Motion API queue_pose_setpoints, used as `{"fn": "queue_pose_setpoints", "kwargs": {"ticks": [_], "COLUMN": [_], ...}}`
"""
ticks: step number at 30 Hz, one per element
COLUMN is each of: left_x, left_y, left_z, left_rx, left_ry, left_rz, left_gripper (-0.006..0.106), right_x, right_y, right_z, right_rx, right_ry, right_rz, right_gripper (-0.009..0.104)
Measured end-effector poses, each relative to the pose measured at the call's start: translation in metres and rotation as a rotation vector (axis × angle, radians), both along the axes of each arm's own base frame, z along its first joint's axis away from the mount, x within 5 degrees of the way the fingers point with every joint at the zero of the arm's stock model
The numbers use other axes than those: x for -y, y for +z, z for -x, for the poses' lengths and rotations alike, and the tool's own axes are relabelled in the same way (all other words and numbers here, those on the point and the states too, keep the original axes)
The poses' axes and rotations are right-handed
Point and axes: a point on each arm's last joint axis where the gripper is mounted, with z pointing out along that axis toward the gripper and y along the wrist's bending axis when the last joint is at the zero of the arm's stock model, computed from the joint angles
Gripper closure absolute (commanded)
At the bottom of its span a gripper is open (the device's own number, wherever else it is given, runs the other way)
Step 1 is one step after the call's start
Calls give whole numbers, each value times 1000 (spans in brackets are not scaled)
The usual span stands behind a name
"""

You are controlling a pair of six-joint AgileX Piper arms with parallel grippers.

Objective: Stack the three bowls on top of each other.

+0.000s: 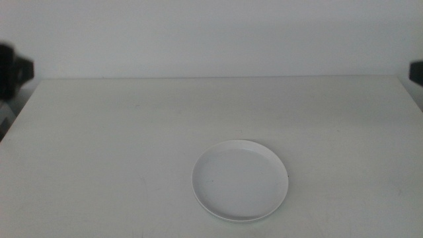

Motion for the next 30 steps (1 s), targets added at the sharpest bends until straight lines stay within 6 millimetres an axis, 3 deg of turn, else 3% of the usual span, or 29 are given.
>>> {"fn": "queue_pose_setpoints", "kwargs": {"ticks": [7,12,15,21,30], "left_x": [-5,-7,-7,-6,-6], "left_y": [-52,-93,-108,-112,-114], "left_z": [56,83,91,93,96], "left_rx": [179,320,392,492,498], "left_ry": [-29,-52,-62,-76,-75], "left_rz": [39,56,65,77,77], "left_gripper": [10,10,10,10,10], "right_x": [5,7,7,7,7], "right_y": [-37,-70,-80,-83,-84], "right_z": [58,91,103,109,110], "right_rx": [161,207,234,257,255], "right_ry": [-41,-42,-43,-44,-43], "right_rz": [22,42,43,43,33], "right_gripper": [36,36,36,36,36]}}
